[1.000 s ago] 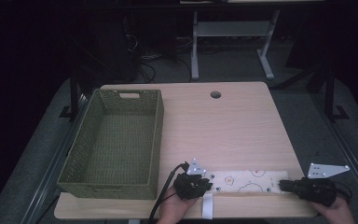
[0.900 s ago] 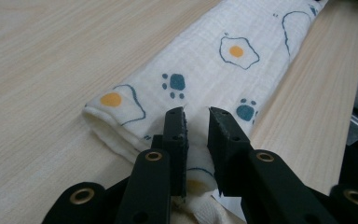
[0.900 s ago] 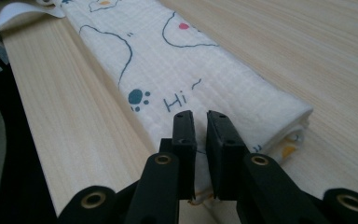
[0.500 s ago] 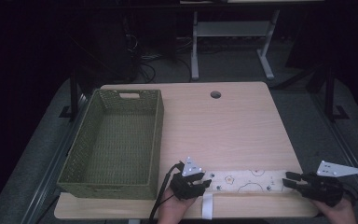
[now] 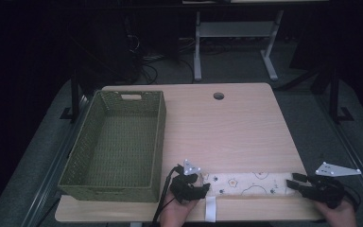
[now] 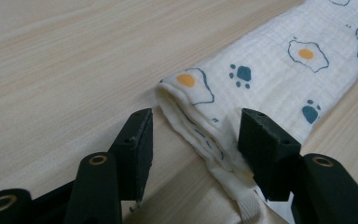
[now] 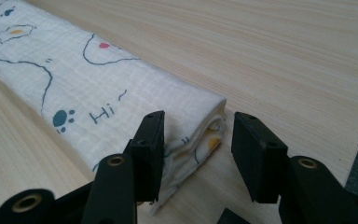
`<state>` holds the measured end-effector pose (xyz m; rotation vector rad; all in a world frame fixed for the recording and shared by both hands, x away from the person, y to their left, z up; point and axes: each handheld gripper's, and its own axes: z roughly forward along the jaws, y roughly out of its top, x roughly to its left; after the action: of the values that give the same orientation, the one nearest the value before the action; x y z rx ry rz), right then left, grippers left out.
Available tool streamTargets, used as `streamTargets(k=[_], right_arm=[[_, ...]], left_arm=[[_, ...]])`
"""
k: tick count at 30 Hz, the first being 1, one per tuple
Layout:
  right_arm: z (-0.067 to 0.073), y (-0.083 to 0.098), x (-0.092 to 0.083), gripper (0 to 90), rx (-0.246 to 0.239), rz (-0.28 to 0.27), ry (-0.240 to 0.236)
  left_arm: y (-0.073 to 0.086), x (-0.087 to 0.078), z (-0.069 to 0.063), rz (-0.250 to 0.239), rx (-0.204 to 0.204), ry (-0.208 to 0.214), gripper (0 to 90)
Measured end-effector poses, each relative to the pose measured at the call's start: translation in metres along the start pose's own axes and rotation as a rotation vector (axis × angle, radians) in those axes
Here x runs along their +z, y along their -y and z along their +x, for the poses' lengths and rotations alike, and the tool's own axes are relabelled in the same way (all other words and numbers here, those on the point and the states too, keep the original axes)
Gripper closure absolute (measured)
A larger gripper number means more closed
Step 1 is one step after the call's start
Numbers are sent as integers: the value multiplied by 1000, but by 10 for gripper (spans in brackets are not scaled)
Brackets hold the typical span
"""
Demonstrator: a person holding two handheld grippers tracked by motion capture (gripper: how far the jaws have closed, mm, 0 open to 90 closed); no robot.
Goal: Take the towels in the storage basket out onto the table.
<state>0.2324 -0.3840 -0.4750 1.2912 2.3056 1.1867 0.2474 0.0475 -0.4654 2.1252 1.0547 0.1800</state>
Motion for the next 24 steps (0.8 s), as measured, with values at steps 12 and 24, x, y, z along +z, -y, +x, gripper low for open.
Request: streamTargets(k=[12, 24], right_arm=[[10, -3, 6, 517, 2, 52, 42], [23, -4, 9, 771, 16, 61, 45]], left_arm=[[0, 4, -10, -8, 27, -4, 510], [2, 6, -16, -9, 66, 25, 761]])
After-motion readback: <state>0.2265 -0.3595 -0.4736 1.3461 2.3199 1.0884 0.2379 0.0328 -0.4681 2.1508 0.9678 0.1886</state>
